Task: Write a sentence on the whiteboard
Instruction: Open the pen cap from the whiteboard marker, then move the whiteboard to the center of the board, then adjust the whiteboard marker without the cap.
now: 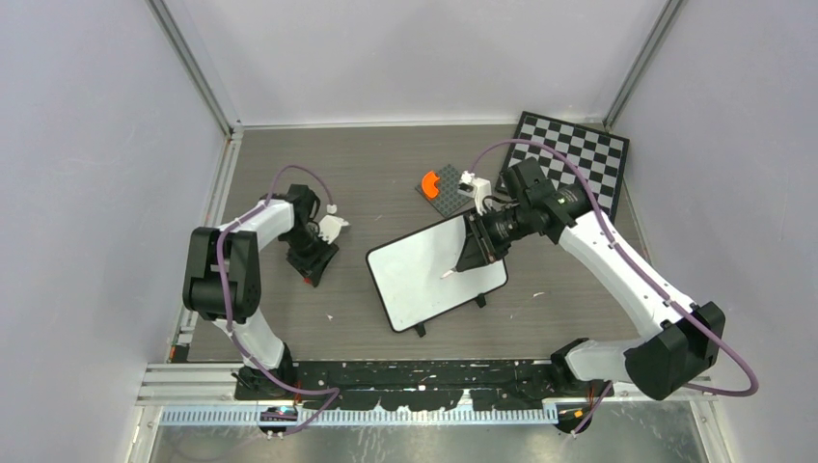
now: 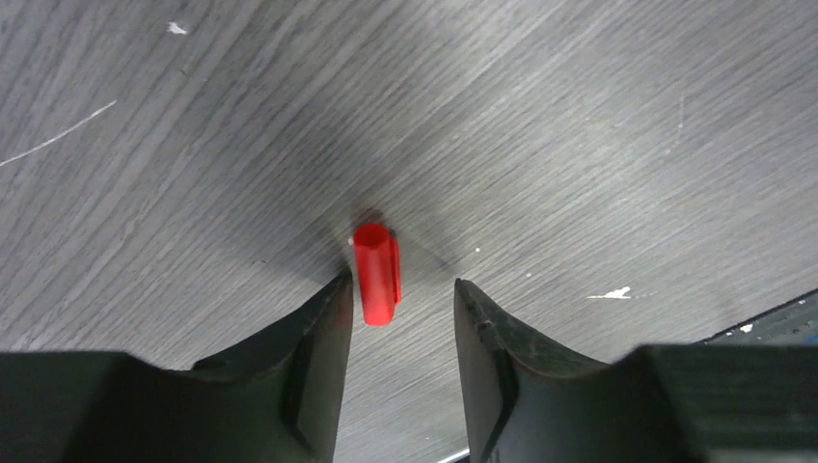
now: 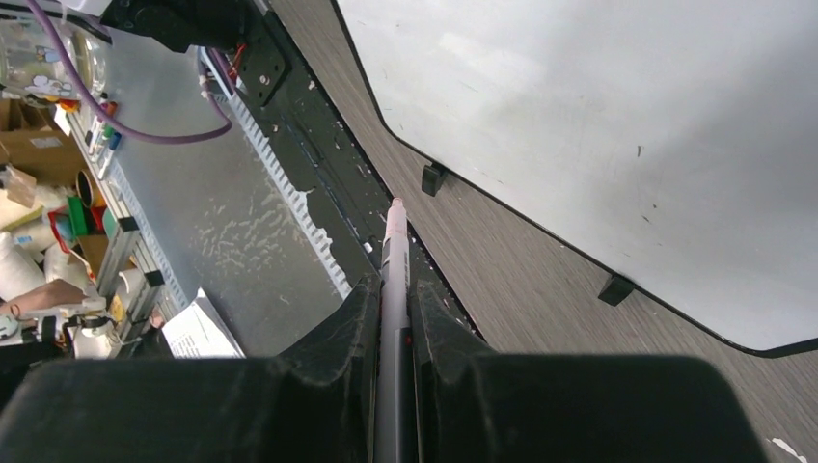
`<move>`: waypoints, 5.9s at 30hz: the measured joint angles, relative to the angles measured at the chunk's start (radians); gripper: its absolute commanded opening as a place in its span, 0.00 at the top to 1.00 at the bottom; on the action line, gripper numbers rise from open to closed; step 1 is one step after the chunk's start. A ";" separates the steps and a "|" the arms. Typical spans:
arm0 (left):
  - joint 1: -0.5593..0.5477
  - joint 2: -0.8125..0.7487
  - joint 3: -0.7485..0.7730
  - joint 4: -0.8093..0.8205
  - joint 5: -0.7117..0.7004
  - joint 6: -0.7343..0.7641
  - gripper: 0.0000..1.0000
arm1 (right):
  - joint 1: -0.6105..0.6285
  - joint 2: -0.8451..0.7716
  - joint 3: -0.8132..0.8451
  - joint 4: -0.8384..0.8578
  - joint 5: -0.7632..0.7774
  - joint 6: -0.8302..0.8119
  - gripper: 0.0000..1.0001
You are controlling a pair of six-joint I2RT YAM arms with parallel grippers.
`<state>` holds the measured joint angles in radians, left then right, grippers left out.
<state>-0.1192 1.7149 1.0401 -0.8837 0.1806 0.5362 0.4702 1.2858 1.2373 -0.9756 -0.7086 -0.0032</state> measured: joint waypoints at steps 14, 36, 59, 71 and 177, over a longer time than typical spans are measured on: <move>0.001 -0.101 0.086 -0.148 0.159 -0.003 0.22 | 0.011 0.019 0.073 -0.050 0.031 -0.047 1.00; 0.042 -0.345 0.300 -0.178 0.691 -0.264 0.09 | 0.198 0.022 0.087 0.149 0.165 0.022 1.00; 0.008 -0.175 0.244 -0.037 0.841 -0.397 0.33 | 0.326 0.093 0.072 0.293 0.343 -0.042 1.00; -0.011 -0.221 0.206 0.153 0.820 -0.499 0.22 | 0.290 0.023 0.157 0.128 0.436 -0.123 1.00; -0.501 -0.276 0.548 0.047 0.332 -0.017 0.11 | -0.078 0.190 0.249 0.430 0.006 0.460 1.00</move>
<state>-0.6201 1.4391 1.5883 -0.8364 0.5121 0.5190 0.3920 1.4754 1.4864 -0.5461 -0.7025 0.4568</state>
